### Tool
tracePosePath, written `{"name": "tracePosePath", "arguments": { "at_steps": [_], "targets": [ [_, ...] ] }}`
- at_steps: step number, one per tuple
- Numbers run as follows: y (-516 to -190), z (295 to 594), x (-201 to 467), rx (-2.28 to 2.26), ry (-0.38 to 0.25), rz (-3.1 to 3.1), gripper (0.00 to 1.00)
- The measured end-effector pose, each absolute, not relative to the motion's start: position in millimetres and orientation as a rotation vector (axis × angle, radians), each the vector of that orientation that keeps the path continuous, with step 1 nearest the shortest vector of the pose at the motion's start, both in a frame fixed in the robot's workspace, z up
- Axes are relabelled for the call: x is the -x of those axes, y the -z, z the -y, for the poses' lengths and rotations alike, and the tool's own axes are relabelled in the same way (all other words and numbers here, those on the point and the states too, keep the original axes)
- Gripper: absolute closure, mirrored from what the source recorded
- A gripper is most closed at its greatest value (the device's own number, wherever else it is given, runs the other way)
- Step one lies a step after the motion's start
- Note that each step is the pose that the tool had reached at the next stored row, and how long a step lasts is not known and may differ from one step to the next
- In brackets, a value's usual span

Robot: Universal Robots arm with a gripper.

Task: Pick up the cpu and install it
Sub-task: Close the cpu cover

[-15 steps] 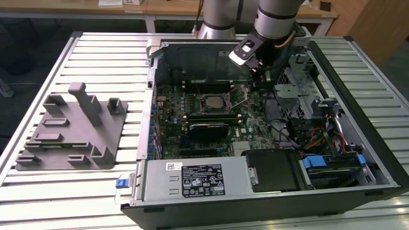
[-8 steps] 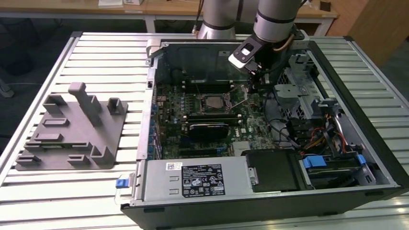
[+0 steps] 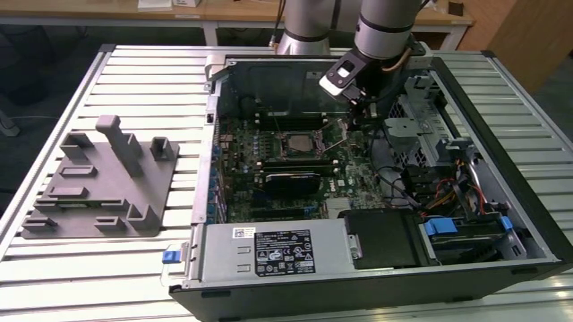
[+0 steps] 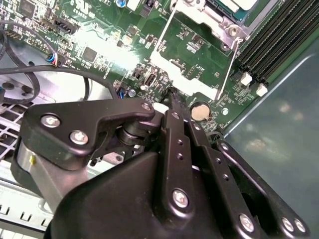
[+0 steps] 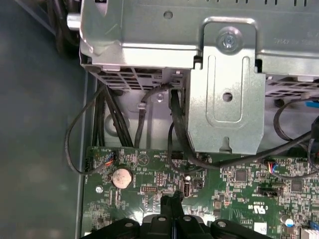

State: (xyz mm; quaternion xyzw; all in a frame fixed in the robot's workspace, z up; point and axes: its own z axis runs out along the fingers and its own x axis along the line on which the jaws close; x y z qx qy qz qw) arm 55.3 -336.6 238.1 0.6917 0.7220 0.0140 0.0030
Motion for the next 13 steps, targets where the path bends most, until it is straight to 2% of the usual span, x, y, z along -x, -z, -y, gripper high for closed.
{"name": "tracePosePath", "arguments": {
  "at_steps": [13],
  "targets": [
    [-238.2,336.6,-22.9,-2.170,-0.044,-2.263,0.89]
  ]
}}
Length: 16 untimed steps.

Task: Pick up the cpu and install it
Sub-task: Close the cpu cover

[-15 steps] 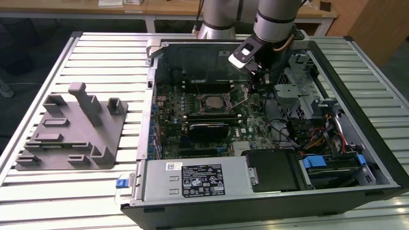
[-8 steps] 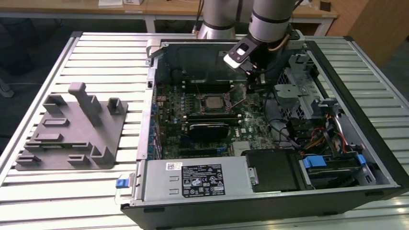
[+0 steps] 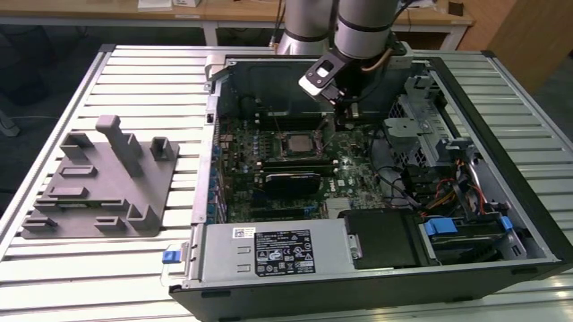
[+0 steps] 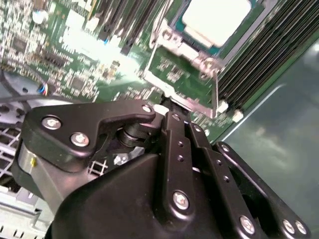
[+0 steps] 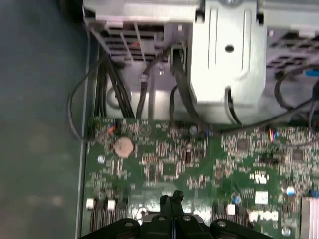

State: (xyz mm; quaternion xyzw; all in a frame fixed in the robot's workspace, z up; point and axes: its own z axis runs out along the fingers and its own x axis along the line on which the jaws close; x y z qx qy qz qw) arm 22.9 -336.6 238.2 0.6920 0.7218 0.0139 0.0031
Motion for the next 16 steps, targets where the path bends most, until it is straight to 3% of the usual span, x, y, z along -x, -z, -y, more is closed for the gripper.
{"name": "tracePosePath", "arguments": {
  "at_steps": [16],
  "targets": [
    [-237.2,336.6,36.9,-2.176,-0.044,-2.256,0.89]
  ]
}}
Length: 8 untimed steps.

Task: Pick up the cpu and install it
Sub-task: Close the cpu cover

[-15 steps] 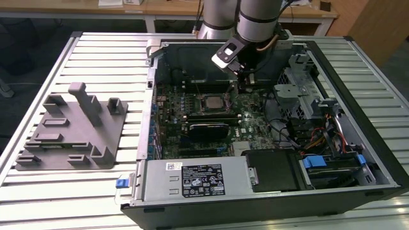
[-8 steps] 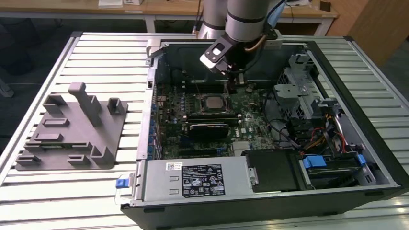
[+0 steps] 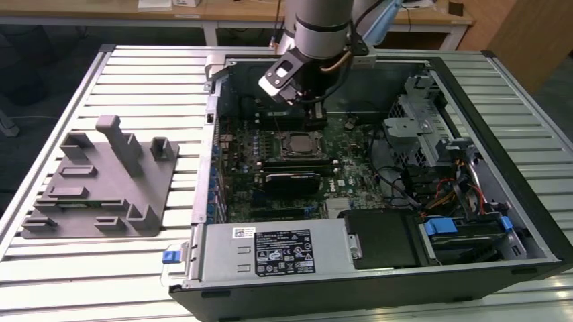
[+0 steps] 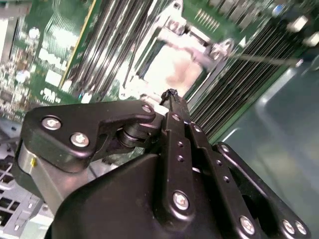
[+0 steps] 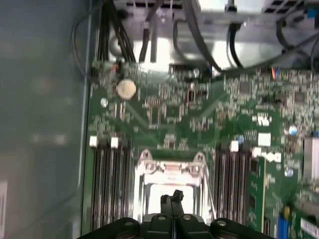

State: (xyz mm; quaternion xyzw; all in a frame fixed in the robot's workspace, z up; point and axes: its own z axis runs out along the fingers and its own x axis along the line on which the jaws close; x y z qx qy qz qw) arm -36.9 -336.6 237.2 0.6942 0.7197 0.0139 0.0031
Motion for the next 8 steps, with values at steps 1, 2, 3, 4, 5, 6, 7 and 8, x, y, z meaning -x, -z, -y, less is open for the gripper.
{"name": "tracePosePath", "arguments": {
  "at_steps": [1,2,3,4,5,6,7,8],
  "targets": [
    [-237.1,336.6,40.1,-2.177,-0.044,-2.256,0.89],
    [-237.0,336.6,43.1,-2.177,-0.044,-2.256,0.89],
    [-236.9,336.6,46.1,-2.178,-0.044,-2.255,0.89],
    [-236.8,336.6,49.1,-2.178,-0.044,-2.255,0.89],
    [-236.7,336.6,52.0,-2.179,-0.044,-2.254,0.89],
    [-236.6,336.6,54.9,-2.179,-0.044,-2.254,0.89],
    [-236.5,336.6,57.7,-2.180,-0.044,-2.253,0.89],
    [-236.3,336.6,60.3,-2.180,-0.044,-2.253,0.89]
  ]
}}
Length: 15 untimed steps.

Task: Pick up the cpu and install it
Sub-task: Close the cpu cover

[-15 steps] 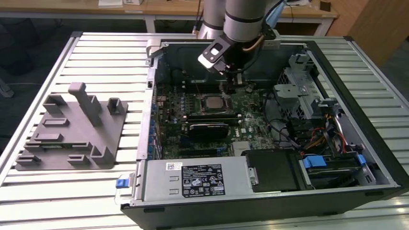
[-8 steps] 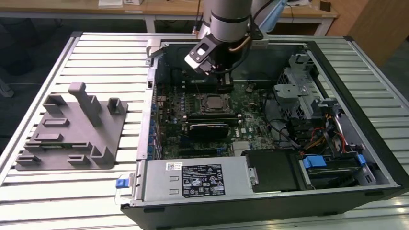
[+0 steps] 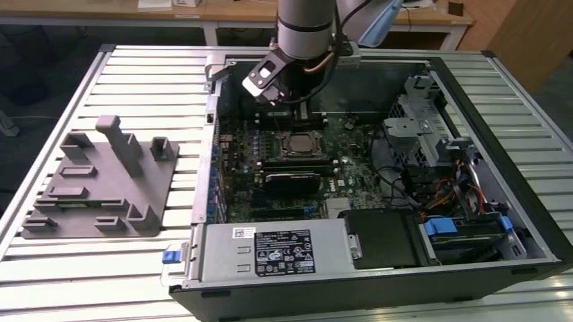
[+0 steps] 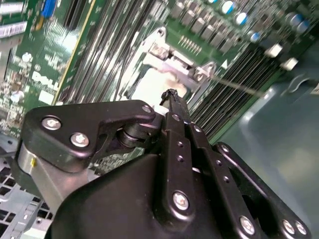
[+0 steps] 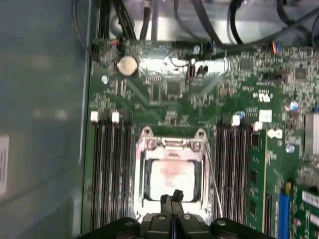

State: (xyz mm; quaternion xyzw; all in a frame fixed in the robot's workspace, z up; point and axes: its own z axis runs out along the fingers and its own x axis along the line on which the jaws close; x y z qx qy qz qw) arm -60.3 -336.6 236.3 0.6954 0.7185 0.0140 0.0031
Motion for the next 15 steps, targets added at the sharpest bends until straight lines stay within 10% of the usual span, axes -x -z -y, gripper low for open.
{"name": "tracePosePath", "arguments": {
  "at_steps": [15],
  "targets": [
    [-234.7,336.6,64.2,-2.167,-0.044,-2.266,0.89]
  ]
}}
